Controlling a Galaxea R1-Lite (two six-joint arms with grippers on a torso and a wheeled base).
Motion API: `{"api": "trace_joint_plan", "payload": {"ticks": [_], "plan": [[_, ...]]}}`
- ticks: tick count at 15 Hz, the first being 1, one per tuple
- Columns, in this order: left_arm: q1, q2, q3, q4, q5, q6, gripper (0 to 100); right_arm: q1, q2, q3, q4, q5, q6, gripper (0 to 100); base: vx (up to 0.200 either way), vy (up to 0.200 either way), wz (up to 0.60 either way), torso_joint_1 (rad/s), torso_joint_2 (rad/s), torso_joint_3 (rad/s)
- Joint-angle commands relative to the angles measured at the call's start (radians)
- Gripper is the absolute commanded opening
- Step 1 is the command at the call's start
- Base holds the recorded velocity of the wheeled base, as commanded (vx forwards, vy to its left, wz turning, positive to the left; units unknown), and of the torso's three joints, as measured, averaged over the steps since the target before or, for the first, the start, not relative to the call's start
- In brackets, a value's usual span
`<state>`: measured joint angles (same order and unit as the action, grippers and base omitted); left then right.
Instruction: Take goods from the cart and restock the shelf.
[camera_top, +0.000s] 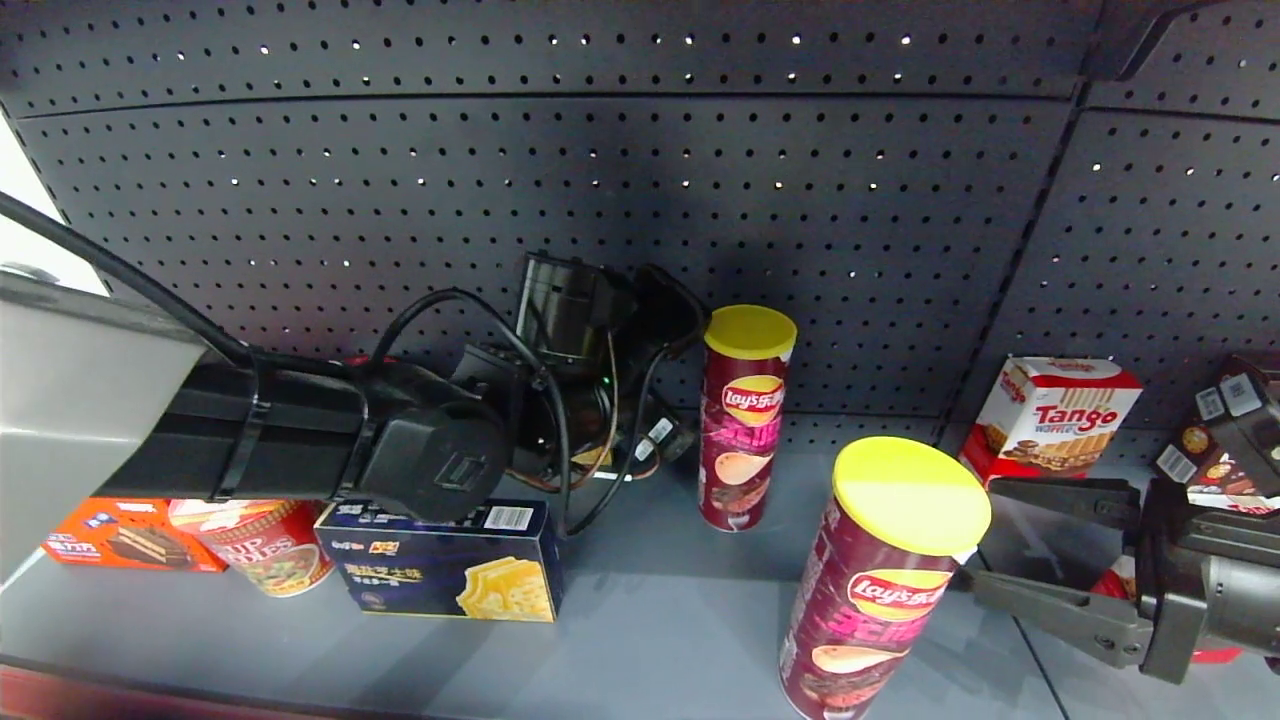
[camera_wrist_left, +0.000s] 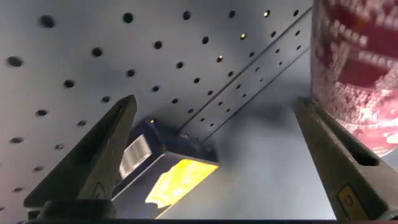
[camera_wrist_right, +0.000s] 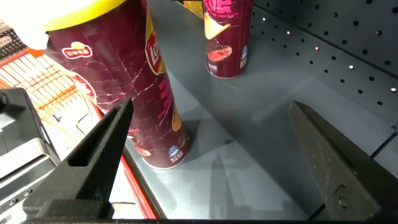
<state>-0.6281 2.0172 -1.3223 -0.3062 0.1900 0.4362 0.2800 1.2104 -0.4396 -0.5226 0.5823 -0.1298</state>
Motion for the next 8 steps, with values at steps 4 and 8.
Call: {"api": "trace_joint_plan", "payload": {"ticks": [4, 8], "plan": [[-0.027, 0.043, -0.024, 0.001, 0.000, -0.005, 100, -0.001, -0.002, 0.004, -0.001, 0.001, -0.001, 100, 0.000, 0.000, 0.00, 0.000, 0.00, 0.000], [-0.030, 0.046, -0.024, 0.001, 0.000, -0.007, 100, -0.001, -0.003, 0.007, -0.001, 0.001, -0.001, 100, 0.000, 0.000, 0.00, 0.000, 0.00, 0.000]]}}
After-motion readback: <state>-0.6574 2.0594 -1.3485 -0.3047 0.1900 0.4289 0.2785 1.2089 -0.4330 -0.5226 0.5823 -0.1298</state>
